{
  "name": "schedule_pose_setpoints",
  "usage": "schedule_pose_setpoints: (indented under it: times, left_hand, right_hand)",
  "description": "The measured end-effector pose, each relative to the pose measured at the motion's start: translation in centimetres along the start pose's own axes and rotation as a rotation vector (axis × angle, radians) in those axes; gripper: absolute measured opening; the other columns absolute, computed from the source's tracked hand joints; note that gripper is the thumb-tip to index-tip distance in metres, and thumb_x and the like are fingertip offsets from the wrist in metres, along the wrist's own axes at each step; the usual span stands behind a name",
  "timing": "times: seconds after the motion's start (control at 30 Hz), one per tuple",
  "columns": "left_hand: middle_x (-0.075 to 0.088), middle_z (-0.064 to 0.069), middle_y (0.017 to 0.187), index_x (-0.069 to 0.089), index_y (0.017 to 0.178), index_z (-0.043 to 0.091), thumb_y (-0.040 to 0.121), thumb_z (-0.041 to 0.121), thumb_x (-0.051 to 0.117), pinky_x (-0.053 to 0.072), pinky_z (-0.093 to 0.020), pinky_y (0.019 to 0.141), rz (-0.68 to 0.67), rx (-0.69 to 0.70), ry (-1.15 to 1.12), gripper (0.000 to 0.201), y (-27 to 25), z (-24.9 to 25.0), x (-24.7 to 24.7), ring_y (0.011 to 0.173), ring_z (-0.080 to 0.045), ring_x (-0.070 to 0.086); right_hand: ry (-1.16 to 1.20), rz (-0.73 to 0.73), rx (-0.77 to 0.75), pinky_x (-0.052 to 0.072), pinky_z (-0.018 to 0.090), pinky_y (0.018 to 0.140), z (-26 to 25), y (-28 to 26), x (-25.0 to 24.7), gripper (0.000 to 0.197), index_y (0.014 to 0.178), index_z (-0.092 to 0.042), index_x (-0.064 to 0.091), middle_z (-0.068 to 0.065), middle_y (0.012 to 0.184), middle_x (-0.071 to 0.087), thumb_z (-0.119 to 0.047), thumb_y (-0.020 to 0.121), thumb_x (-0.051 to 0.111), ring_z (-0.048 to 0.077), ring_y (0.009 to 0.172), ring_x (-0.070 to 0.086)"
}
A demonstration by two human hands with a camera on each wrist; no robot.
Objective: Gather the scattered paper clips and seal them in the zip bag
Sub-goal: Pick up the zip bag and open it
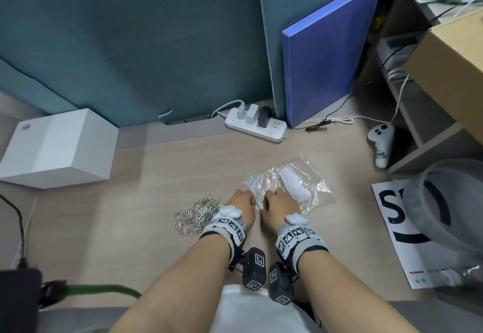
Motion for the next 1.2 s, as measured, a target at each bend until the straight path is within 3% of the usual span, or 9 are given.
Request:
schedule_pose_setpoints:
  times: [0.17,0.27,0.4,0.57,0.7,0.77,0.9,1.03,1.2]
  left_hand:
    - [0.06,-0.002,0.109,0.064,0.101,0.028,0.095,0.012,0.052,0.056,-0.036,0.086,-0.027,0.016,-0.03,0.021,0.3,0.1,-0.1,0.089,-0.022,0.065]
    - [0.065,0.001,0.099,0.059,0.1,0.029,0.094,0.017,0.053,0.055,-0.035,0.079,0.031,0.024,-0.097,0.015,0.2,0.2,-0.5,0.085,-0.021,0.064]
    - [0.068,0.007,0.087,0.061,0.089,0.031,0.089,0.019,0.058,0.056,-0.031,0.075,0.087,-0.013,-0.246,0.013,0.1,0.2,-1.2,0.079,-0.016,0.065]
    - [0.067,0.009,0.078,0.065,0.08,0.028,0.083,0.017,0.071,0.048,-0.021,0.063,0.138,-0.031,-0.304,0.013,-0.3,0.6,-2.1,0.073,-0.012,0.063]
    - [0.065,0.01,0.072,0.068,0.08,0.027,0.079,0.014,0.073,0.052,-0.024,0.066,0.164,-0.05,-0.356,0.014,-0.7,0.4,-3.0,0.07,-0.011,0.062]
    - [0.063,0.01,0.07,0.067,0.081,0.026,0.078,0.013,0.072,0.048,-0.022,0.061,0.172,-0.062,-0.377,0.014,-1.0,0.4,-3.3,0.067,-0.011,0.06]
    - [0.06,0.009,0.069,0.062,0.078,0.025,0.075,0.02,0.079,0.037,-0.021,0.053,0.175,-0.091,-0.388,0.017,-1.2,0.5,-3.6,0.059,-0.008,0.052]
    - [0.058,0.009,0.066,0.063,0.075,0.024,0.073,0.025,0.086,0.038,-0.02,0.054,0.167,-0.068,-0.366,0.023,-1.4,1.1,-4.0,0.057,-0.008,0.05]
    - [0.061,0.01,0.066,0.072,0.081,0.02,0.075,0.009,0.073,0.04,-0.018,0.054,0.136,-0.051,-0.319,0.013,-1.9,1.2,-4.4,0.062,-0.012,0.057]
  right_hand:
    - [0.047,-0.01,-0.005,0.049,0.035,0.08,-0.5,0.2,-0.1,0.014,0.105,-0.021,0.065,0.005,0.111,0.059,-0.03,0.099,0.056,0.026,0.096,0.06]
    - [0.241,-0.024,0.042,0.051,0.039,0.076,-0.7,0.1,-0.6,0.011,0.09,-0.022,0.055,0.005,0.098,0.061,-0.023,0.099,0.05,0.025,0.084,0.059]
    - [0.514,-0.076,0.055,0.042,0.037,0.068,-0.7,-0.1,-1.3,0.02,0.083,-0.024,0.045,0.007,0.083,0.06,-0.01,0.096,0.048,0.023,0.073,0.052]
    - [0.666,-0.032,0.08,0.043,0.026,0.066,-0.4,-0.4,-1.7,0.019,0.091,-0.025,0.058,-0.006,0.076,0.059,-0.007,0.095,0.058,0.014,0.072,0.055]
    - [0.694,-0.034,0.078,0.048,0.03,0.074,-0.8,-0.2,-1.9,0.023,0.077,-0.026,0.06,-0.004,0.075,0.061,-0.011,0.093,0.068,0.016,0.074,0.057]
    - [0.705,-0.033,0.062,0.046,0.031,0.073,-1.0,-0.3,-2.1,0.028,0.073,-0.026,0.057,-0.004,0.074,0.058,-0.013,0.095,0.068,0.014,0.072,0.053]
    - [0.676,-0.03,-0.002,0.038,0.025,0.064,-1.8,-0.8,-2.6,0.027,0.076,-0.02,0.047,-0.002,0.077,0.053,-0.006,0.097,0.058,0.015,0.072,0.045]
    - [0.629,-0.06,-0.016,0.035,0.029,0.06,-2.3,-1.1,-3.3,0.031,0.076,-0.021,0.039,0.0,0.074,0.049,-0.002,0.097,0.05,0.016,0.069,0.041]
    - [0.597,-0.082,0.019,0.035,0.032,0.062,-1.9,-1.6,-3.4,0.026,0.079,-0.018,0.04,0.007,0.078,0.051,0.0,0.096,0.047,0.021,0.073,0.041]
Point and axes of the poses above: each hand's wrist, its own y-axis towards the middle knuckle, its own x-axis out of the palm, z = x × y, the point moved 2 cm from there along y, towards the middle knuckle
